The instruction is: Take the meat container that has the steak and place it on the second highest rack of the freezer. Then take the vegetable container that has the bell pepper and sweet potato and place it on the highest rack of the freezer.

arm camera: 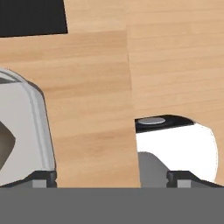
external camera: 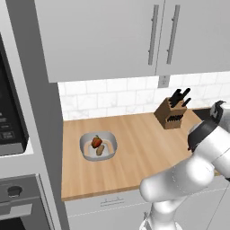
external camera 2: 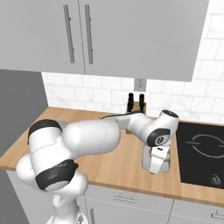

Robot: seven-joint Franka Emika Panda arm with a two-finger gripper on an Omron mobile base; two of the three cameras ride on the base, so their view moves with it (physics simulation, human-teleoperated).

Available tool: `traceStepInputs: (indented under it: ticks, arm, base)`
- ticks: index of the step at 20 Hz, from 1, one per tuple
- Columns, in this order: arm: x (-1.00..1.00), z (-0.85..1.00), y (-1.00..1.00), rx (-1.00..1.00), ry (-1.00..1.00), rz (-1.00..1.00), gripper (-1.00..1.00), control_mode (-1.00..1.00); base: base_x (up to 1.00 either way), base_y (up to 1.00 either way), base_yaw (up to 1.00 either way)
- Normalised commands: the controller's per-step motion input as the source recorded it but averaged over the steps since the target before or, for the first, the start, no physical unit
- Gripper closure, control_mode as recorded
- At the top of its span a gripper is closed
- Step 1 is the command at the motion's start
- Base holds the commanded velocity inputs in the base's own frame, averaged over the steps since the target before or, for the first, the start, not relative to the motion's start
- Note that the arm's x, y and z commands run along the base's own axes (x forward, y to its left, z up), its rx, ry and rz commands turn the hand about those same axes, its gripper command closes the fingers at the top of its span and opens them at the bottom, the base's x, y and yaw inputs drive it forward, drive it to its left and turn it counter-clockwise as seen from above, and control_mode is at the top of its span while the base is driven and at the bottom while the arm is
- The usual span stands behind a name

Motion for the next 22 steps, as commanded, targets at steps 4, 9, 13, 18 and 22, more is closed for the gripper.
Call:
traceStepInputs:
  ticks: [4, 9, 13, 18, 22]
  arm:
    - [0.55, -0.14, -0.11, 0.0, 0.0, 0.03, -1.0, -1.0]
    - [0.39, -0.3, -0.12, 0.0, 0.0, 0.04, -1.0, -1.0]
    - [0.02, -0.47, -0.18, 0.0, 0.0, 0.02, -1.0, -1.0]
    - [0.0, -0.21, -0.02, 0.0, 0.0, 0.0, -1.0, -1.0]
    - [0.0, -0.05, 0.0, 0.0, 0.0, 0.0, -1.0, -1.0]
  base:
    - [0.0, 0.0, 0.0]
    - [0.0, 0.0, 0.0]
    - [0.0, 0.0, 0.0]
    - [0.0, 0.0, 0.0]
    - [0.0, 0.0, 0.0]
